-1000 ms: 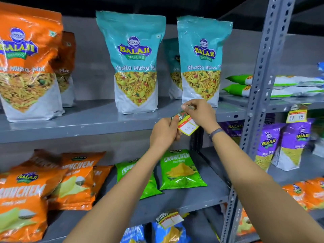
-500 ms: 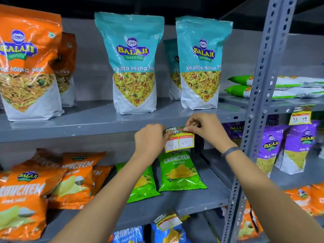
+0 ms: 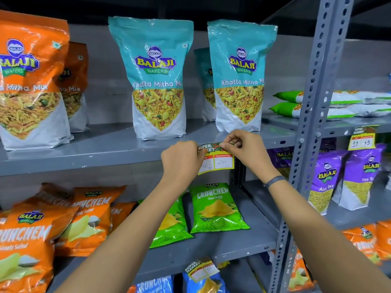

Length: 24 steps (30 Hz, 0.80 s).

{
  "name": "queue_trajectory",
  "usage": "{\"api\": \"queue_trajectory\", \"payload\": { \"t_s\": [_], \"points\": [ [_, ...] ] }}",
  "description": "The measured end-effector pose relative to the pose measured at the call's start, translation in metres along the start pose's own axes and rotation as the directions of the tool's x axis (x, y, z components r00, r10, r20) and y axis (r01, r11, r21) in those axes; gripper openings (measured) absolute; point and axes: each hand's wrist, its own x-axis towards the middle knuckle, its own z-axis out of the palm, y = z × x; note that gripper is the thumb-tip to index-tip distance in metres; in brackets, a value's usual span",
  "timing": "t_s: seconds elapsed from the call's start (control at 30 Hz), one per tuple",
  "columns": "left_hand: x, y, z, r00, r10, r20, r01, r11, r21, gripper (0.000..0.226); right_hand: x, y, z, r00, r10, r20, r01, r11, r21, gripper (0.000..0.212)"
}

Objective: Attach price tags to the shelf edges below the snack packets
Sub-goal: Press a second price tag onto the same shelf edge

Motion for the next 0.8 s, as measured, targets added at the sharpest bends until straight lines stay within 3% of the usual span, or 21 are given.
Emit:
{"api": "queue_trajectory", "payload": {
  "t_s": [0.2, 0.37, 0.53, 0.63, 0.7, 0.73, 0.8],
  "points": [
    [0.011, 0.019, -0.003, 0.999, -0.051, -0.015, 0.052, 0.996, 0.069, 0.051, 0.0, 0.001, 0.007, 0.997, -0.024, -0.072, 0.019, 0.997, -0.071, 0.011],
    [0.011, 0.023, -0.003, 0.996, -0.085, -0.018, 0.086, 0.995, 0.05, 0.054, -0.009, 0.001, 0.009, 0.99, -0.044, -0.131, 0.042, 0.999, -0.019, 0.013],
    [-0.02, 0.006, 0.011, 0.989, -0.14, -0.042, 0.139, 0.99, -0.031, 0.06, -0.043, 0.01, 0.023, 0.962, 0.05, -0.27, -0.003, 0.985, 0.172, 0.044],
    [-0.061, -0.021, 0.046, 0.969, -0.236, 0.074, 0.244, 0.96, -0.14, 0.074, -0.081, 0.027, 0.045, 0.935, 0.177, -0.308, -0.079, 0.949, 0.305, 0.048],
    [-0.097, -0.038, 0.078, 0.931, -0.281, 0.232, 0.323, 0.931, -0.169, 0.075, -0.111, 0.045, 0.066, 0.922, 0.27, -0.277, -0.164, 0.921, 0.353, 0.04],
    [-0.116, -0.047, 0.096, 0.893, -0.296, 0.34, 0.366, 0.916, -0.163, 0.071, -0.127, 0.056, 0.078, 0.92, 0.318, -0.231, -0.225, 0.907, 0.355, 0.033],
    [-0.153, -0.063, 0.131, 0.748, -0.321, 0.581, 0.459, 0.883, -0.103, 0.058, -0.161, 0.078, 0.105, 0.912, 0.4, -0.089, -0.355, 0.88, 0.317, 0.018]
  ]
}}
